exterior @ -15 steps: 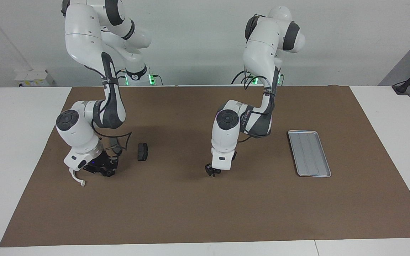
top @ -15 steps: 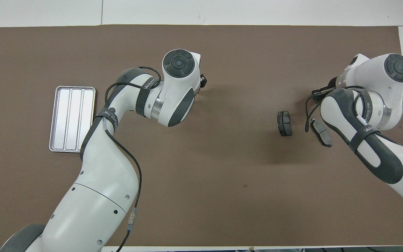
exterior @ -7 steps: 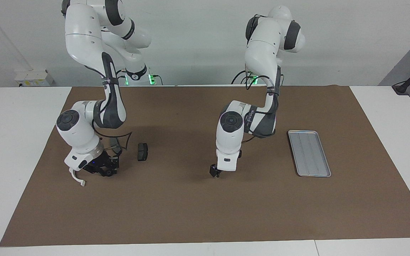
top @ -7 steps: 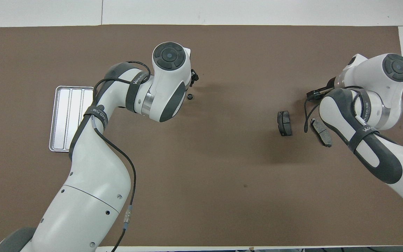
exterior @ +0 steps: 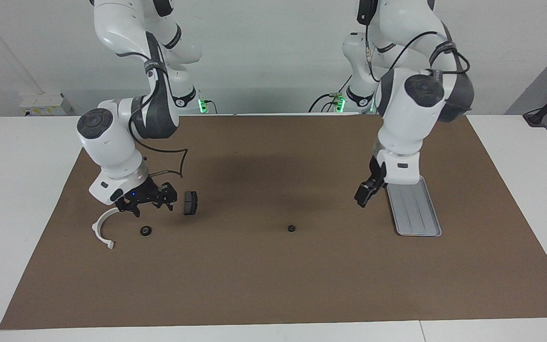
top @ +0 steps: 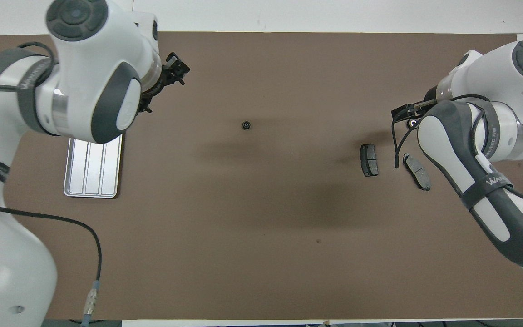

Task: Place bearing gear from tray to pile
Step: 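Set the bearing on the table center and withdraw the left gripper, then grasp the bearing with the right gripper while the left gripper withdraws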

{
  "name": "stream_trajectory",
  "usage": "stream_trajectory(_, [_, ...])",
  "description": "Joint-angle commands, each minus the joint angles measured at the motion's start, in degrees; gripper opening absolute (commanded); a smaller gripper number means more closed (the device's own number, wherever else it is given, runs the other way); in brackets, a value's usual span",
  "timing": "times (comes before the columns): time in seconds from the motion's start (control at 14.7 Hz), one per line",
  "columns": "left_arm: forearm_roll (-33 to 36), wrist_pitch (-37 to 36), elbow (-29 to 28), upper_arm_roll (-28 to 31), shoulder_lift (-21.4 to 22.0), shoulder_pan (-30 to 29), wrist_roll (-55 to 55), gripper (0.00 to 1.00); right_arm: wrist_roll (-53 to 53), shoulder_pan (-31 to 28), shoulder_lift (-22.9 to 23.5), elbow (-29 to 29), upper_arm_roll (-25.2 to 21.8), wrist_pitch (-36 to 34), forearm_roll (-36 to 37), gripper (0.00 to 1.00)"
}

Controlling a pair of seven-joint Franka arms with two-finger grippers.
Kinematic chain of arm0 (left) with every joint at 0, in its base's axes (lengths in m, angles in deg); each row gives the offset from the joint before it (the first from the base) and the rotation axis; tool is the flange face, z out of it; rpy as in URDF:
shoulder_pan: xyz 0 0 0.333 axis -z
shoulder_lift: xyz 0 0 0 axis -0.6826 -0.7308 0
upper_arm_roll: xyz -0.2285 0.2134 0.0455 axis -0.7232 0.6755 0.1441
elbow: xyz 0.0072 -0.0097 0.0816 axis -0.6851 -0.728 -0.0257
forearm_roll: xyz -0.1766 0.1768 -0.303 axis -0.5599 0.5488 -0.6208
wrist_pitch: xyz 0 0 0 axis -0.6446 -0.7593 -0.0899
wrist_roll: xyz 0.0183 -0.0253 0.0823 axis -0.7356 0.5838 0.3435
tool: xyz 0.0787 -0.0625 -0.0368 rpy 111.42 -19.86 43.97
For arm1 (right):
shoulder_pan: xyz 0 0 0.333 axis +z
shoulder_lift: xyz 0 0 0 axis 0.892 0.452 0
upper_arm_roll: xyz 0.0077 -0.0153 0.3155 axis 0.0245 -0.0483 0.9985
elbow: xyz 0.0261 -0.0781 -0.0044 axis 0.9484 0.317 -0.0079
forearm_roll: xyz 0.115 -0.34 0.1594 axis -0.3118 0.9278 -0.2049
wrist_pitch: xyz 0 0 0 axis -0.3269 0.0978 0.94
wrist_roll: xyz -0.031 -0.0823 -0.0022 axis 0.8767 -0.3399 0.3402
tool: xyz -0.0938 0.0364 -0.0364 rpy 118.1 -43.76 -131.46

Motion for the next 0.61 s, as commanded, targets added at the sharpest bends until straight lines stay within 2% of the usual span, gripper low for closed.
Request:
stream_trajectory(0.0, [-0.63, -5.32, -3.88, -0.48, 6.82, -3.66, -7.08, 1.00, -3.23, 2.38, 1.45, -6.92, 0.12, -3.61, 1.50, 1.00])
stream_trajectory(0.14, [-0.63, -8.14, -4.14, -0.48, 10.33, -6.47, -10.77, 1.00, -7.26, 5.80, 3.29, -12.19, 0.21, -5.80, 5.35, 1.00])
stream_trajectory(0.34, [-0.63, -12.53, -6.16, 0.13, 15.87, -10.77, -19.63, 1.00, -14.99, 11.95, 6.10, -18.96, 0.21, -10.29, 6.42, 1.00])
stream_trajectory(0.55, [-0.63, -16.32, -5.72, -1.18, 18.25, -16.57, -26.16, 1.00, -22.90, 18.28, 8.04, -21.53, 0.04, -11.62, 6.51, 1.00])
